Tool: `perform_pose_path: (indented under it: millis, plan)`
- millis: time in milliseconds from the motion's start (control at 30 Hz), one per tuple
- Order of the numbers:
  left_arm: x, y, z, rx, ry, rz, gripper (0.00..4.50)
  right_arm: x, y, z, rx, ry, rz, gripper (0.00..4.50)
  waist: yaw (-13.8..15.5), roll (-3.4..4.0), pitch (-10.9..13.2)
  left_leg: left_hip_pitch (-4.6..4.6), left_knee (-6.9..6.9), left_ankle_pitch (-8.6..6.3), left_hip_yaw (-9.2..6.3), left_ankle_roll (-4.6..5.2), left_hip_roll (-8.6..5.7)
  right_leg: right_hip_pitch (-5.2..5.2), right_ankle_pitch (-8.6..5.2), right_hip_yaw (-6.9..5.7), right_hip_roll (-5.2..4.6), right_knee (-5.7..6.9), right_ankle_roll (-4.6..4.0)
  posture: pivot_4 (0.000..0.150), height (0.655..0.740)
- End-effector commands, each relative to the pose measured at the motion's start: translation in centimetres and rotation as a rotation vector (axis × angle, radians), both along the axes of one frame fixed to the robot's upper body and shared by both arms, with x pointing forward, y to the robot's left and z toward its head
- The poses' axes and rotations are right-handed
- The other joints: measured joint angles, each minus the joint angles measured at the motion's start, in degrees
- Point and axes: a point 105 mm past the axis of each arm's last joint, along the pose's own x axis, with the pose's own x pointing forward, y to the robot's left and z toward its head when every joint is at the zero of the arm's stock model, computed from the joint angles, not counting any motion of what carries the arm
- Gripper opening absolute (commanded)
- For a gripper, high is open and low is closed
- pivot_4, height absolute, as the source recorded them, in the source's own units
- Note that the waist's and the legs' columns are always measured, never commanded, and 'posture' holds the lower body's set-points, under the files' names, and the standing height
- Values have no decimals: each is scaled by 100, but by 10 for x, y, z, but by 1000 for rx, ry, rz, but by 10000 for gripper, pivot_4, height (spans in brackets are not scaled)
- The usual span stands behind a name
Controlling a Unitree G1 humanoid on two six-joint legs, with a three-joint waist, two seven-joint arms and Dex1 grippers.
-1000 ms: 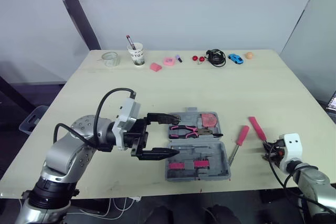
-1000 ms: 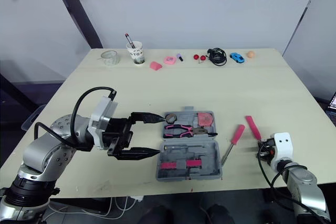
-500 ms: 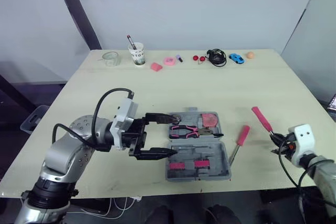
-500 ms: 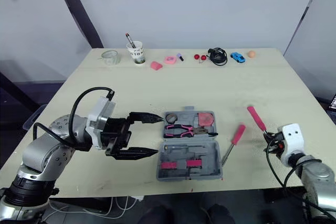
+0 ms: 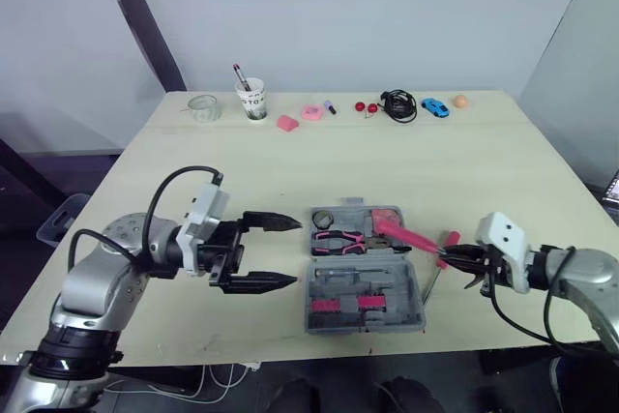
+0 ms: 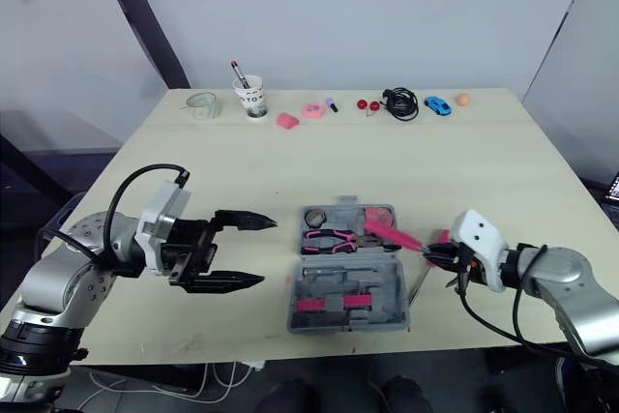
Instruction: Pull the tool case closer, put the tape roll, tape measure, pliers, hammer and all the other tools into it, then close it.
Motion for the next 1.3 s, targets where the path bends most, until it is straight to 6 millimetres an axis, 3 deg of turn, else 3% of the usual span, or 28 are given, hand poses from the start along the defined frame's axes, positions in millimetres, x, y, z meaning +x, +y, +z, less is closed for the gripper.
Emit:
perform_pose_path:
  millis: [33,200,467,1000,1300]
  plan:
    - [-2,16,3,55,-36,-10,45000,-7,26,6,-59,-24,158,729,1,-1,1,-1,0,0,0,0,1,-1,0,-1,0,0,0,1500,7400]
    - [-7,35,-5,111,-15,7,45000,-11,47,-2,-156,-17,271,729,35,-4,2,-7,0,0,0,0,0,-3,0,-3,-6,-3,-1,1500,7400]
    - [-15,43,-17,149,7,4,45000,-7,69,-12,-243,-27,333,729,20,-12,6,-7,1,0,-1,0,2,-6,0,-9,-10,-2,-1,1500,7400]
    - [-21,39,-27,172,1,-27,45000,3,89,-35,-299,-43,333,729,14,-16,5,-7,1,0,9,0,2,-6,0,-11,-11,1,-2,1500,7400]
    - [-21,36,-27,163,-3,-30,45000,6,96,-39,-295,-65,344,729,10,-16,4,-7,1,0,10,0,2,-6,0,-14,-9,2,-1,1500,7400]
